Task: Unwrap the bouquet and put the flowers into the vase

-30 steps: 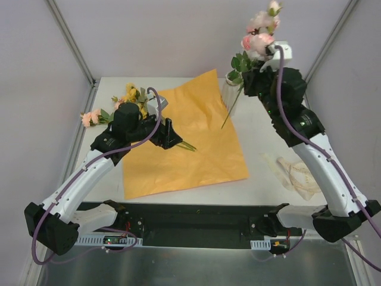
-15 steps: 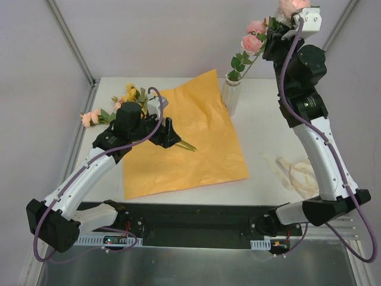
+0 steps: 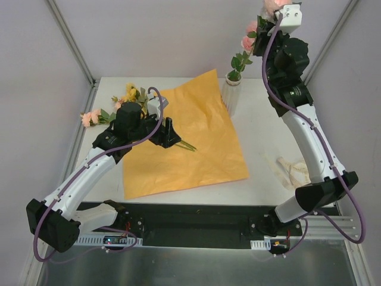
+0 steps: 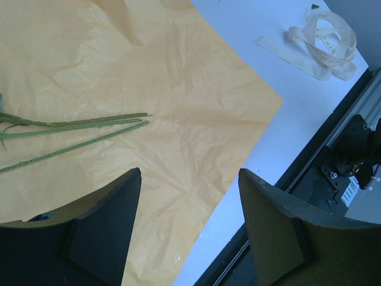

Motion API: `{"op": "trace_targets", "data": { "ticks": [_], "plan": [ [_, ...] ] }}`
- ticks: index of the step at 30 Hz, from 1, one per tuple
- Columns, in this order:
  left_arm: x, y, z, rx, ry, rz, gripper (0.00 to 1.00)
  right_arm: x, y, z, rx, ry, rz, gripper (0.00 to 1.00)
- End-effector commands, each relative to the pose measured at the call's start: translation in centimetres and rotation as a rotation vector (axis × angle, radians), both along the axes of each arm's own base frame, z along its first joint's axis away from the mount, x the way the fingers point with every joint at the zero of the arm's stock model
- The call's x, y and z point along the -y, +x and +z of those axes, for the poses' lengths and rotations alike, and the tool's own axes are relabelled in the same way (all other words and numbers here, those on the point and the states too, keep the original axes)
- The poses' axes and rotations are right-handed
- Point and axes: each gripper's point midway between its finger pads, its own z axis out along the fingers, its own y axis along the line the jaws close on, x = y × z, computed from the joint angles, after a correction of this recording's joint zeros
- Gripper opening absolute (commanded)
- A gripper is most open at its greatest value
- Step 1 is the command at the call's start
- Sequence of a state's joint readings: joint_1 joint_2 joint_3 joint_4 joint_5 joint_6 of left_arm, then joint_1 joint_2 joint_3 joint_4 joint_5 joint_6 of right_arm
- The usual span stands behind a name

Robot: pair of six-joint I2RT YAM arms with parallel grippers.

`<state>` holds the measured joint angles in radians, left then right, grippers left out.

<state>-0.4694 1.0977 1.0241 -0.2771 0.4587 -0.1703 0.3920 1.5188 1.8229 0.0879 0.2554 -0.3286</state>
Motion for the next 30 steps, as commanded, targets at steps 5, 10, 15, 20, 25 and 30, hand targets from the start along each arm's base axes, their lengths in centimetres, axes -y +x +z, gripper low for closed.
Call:
{"op": "trace_targets", "data": {
  "ticks": [5,10,15,20,25,30],
  "plan": [
    [-0.3,0.7,1.7,0.059,-0.003,0.015,0.65,-0.2,1.0,2.4,0.086,0.029,0.01,0.01],
    [-0.2,0.7,1.7,0.056,-0.004,0.012,0.65,-0.6,2.1,0.7,0.048,0.034,0.016,0.01],
    [-0.3,0.8,1.4,0.05,0.0,0.017,0.65,-1.4,3.6,-1.4,0.006,0.01,0.025,0.03],
    [-0.4,0.8,1.5,0.053,0.001,0.017,0.65,-1.7,5.0,-4.0,-0.052,-0.027,0.015,0.19],
    [-0.3,0.8,1.6,0.053,-0.001,0.015,0.66,-1.5,5.6,-6.4,-0.116,-0.044,-0.012,0.56],
    [-0.3,0.9,1.4,0.038,-0.006,0.016,0.65,-1.2,4.9,-7.7,-0.172,-0.031,-0.013,0.88]
  ]
}}
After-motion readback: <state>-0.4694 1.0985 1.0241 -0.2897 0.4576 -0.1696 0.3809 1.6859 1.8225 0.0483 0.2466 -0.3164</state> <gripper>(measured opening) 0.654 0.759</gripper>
